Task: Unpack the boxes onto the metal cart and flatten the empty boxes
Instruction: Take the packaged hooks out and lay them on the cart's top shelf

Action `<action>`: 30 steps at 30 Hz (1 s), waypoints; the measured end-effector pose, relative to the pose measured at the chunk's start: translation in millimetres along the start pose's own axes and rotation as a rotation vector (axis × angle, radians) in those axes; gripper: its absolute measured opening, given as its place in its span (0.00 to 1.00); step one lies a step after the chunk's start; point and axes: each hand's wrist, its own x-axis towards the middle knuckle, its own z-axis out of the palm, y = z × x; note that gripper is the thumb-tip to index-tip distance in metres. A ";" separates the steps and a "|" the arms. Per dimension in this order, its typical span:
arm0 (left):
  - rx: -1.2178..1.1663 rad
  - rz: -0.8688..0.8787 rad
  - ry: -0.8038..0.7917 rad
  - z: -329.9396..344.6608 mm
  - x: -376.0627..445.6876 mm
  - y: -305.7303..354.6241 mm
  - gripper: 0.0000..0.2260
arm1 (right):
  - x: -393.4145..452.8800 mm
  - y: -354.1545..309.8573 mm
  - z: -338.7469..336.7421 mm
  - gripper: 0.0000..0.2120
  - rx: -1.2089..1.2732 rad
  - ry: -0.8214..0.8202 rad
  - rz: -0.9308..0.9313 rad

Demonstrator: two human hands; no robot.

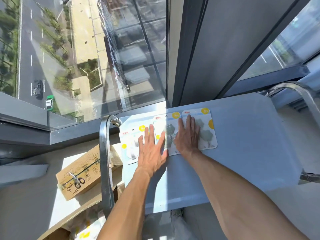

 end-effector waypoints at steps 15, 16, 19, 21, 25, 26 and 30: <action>-0.180 -0.198 0.214 -77.1 3.3 -43.0 0.24 | -19.8 -58.5 -24.0 0.27 0.081 0.102 -0.012; -0.190 -0.197 0.266 -94.6 5.5 -55.5 0.24 | -22.4 -68.3 -30.9 0.26 0.110 0.122 -0.013; -0.175 -0.224 0.416 -140.6 0.0 -93.2 0.24 | -33.5 -98.6 -51.7 0.21 0.115 0.194 -0.044; -0.195 -0.297 0.443 -152.0 -22.5 -123.1 0.25 | -49.7 -122.6 -58.3 0.20 0.120 0.256 -0.103; -0.200 -0.527 0.375 -140.2 -105.3 -201.6 0.24 | -101.7 -200.8 -69.0 0.22 0.230 0.332 -0.178; -0.189 -0.547 0.355 -132.1 -114.2 -208.8 0.24 | -100.6 -210.7 -72.2 0.22 0.235 0.334 -0.193; -0.196 -0.634 0.267 -98.5 -199.4 -262.8 0.25 | -147.3 -285.6 -59.9 0.23 0.226 0.320 -0.289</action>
